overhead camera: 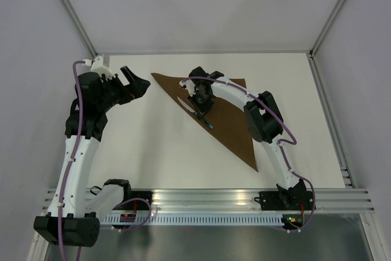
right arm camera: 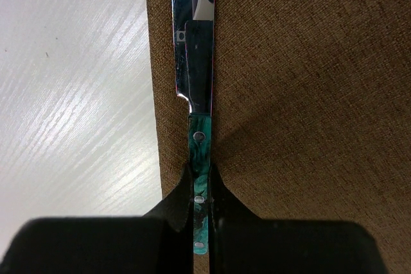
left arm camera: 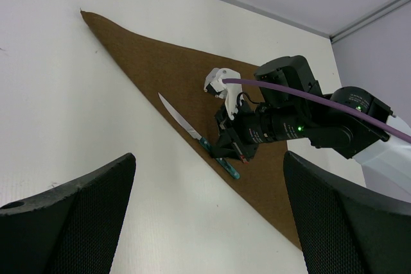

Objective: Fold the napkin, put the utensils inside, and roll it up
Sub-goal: Place the utensil onto the napkin

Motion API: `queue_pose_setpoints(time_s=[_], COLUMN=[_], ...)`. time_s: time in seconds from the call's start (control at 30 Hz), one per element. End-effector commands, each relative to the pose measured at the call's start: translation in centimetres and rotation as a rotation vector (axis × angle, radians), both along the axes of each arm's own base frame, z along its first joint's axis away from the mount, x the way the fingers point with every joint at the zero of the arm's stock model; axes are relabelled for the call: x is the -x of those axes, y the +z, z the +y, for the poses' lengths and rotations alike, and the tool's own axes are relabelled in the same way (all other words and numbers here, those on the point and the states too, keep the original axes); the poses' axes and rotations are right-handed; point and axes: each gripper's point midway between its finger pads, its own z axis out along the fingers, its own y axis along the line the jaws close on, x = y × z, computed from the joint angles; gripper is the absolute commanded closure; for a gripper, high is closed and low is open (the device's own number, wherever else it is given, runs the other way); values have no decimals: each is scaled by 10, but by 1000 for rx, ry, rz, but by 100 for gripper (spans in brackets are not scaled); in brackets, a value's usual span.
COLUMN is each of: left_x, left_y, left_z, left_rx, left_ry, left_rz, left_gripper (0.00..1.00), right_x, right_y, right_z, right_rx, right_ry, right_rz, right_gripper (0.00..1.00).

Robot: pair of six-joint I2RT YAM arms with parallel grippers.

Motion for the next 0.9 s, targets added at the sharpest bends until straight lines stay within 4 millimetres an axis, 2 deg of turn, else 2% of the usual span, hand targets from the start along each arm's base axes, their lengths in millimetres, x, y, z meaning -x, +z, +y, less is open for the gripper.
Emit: queue_pose_setpoints(time_s=[0.0,0.87], left_x=[-1,-1], left_y=[2,2], left_z=[1,0], left_rx=[-28,-28], left_ry=[-8,-16], left_rz=[-15,-18], left_gripper=[0,0], right_x=[-3,8], right_y=[14,28], right_z=[-9,-17], right_rx=[51,55], right_ry=[-62,-62], right_rz=[-15,-6], right_gripper=[100,100])
